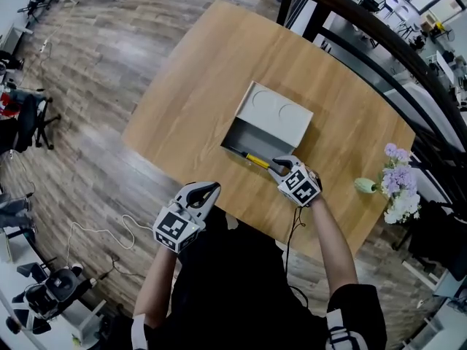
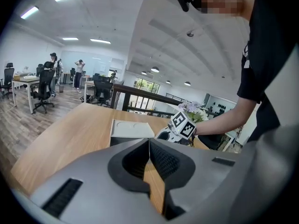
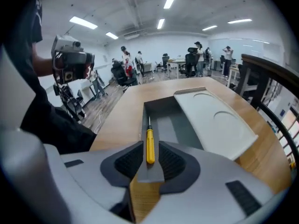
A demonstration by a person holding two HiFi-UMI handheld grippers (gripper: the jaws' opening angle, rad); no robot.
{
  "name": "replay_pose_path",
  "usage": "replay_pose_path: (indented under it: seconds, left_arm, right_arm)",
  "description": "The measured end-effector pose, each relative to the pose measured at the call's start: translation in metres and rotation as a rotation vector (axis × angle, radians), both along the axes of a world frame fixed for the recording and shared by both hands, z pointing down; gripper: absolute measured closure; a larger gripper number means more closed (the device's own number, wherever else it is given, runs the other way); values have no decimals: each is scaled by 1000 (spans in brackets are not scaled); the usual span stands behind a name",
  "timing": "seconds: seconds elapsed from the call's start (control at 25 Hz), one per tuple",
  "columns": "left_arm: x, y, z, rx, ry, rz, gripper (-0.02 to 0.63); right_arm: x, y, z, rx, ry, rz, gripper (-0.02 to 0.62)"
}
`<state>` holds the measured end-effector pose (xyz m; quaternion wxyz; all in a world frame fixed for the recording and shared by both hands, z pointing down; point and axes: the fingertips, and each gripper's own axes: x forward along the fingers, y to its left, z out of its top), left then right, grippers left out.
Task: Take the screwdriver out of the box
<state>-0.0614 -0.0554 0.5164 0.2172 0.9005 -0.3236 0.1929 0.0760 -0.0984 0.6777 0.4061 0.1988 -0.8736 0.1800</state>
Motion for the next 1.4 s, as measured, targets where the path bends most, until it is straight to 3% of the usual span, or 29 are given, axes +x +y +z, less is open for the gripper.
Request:
replay_pose_path:
  seconds: [0.12, 0.28, 0.52, 0.8, 1.12, 1.4]
  left_arm:
    - [3, -3, 2, -2, 23, 12, 581]
    - [11, -9, 8, -21, 73, 40, 581]
    - [27, -21, 13, -26, 127, 76, 581]
    - [34, -20, 22, -37, 133, 159, 581]
    - [25, -30, 22, -36, 146, 148, 581]
    - [10, -43, 29, -50, 146, 150, 581]
  right_arm:
    - [-11, -1, 14, -66, 4, -70, 465]
    - [-24, -11, 19, -191, -68, -22, 448]
    - [-28, -16, 36, -210, 42, -96, 445]
    - [-37, -16, 46, -257, 131, -198, 445]
    - [-40, -14, 64, -287, 241, -292, 445]
    - [-51, -15, 76, -312, 268, -273, 482]
